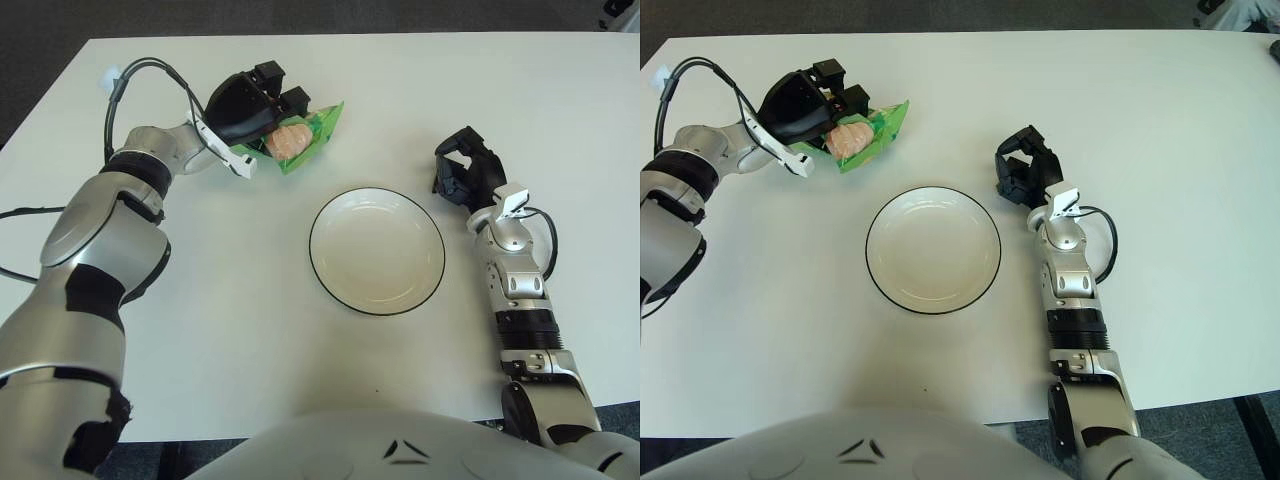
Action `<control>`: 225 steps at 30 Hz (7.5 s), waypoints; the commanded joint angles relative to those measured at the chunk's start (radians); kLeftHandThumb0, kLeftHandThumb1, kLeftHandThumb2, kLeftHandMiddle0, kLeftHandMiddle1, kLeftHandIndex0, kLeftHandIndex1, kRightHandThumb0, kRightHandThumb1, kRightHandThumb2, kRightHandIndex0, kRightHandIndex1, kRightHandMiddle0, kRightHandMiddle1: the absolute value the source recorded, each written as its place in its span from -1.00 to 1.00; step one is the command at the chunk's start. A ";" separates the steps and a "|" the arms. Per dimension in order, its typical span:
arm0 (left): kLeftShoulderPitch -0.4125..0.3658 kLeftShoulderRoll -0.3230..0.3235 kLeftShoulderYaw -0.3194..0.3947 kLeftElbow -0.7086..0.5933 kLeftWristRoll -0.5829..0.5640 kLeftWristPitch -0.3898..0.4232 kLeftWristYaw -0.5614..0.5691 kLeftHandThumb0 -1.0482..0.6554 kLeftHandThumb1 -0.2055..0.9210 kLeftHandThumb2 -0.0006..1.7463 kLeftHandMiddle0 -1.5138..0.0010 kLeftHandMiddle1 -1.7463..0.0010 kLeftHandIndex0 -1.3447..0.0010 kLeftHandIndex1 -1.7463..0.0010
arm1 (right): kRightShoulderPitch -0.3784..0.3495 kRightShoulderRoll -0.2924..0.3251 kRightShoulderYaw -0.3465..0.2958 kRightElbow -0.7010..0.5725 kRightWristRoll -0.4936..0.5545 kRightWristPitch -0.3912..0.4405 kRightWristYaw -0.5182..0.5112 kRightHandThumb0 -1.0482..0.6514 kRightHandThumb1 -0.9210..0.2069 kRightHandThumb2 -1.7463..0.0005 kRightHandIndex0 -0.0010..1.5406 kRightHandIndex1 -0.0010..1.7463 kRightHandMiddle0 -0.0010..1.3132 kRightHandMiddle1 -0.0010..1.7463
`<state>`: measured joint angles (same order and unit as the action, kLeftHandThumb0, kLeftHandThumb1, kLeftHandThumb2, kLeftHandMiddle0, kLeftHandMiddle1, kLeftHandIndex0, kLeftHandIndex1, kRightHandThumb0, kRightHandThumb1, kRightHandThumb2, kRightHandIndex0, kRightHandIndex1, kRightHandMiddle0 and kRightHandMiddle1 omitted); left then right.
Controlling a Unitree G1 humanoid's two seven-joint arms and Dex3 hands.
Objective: Put the snack into the plate.
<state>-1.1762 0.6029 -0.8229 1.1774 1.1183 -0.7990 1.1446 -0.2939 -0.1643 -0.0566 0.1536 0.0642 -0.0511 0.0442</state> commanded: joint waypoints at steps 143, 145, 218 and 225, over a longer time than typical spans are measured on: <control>0.297 0.131 0.342 -0.511 -1.255 -0.455 -1.568 -0.45 1.00 -0.69 0.74 0.97 0.54 0.91 | 0.133 0.008 0.058 0.112 -0.027 0.143 0.005 -0.22 -0.54 0.01 0.09 1.00 -0.44 1.00; 0.314 0.117 0.374 -0.489 -1.289 -0.436 -1.595 -0.34 1.00 -0.68 0.55 0.97 0.41 0.91 | 0.133 0.008 0.060 0.116 -0.030 0.135 0.003 -0.22 -0.54 0.01 0.09 1.00 -0.44 1.00; 0.888 -0.515 0.955 -0.690 -1.354 0.433 -1.384 -0.18 0.98 -0.56 -0.05 -0.97 0.46 -0.82 | 0.134 0.020 -0.020 0.221 -0.028 -0.235 -0.069 -0.22 -0.55 0.02 0.18 1.00 -0.45 1.00; 0.972 -0.538 0.934 -0.848 -1.336 0.528 -1.328 -0.18 1.00 -0.58 -0.06 -0.97 0.46 -0.82 | 0.137 0.019 -0.029 0.198 -0.026 -0.225 -0.066 -0.22 -0.55 0.02 0.17 1.00 -0.46 1.00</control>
<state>-0.3917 0.1239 0.1310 0.3464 -0.2330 -0.3302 -0.2246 -0.3219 -0.2040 -0.0835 0.2762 0.0210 -0.2720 -0.0232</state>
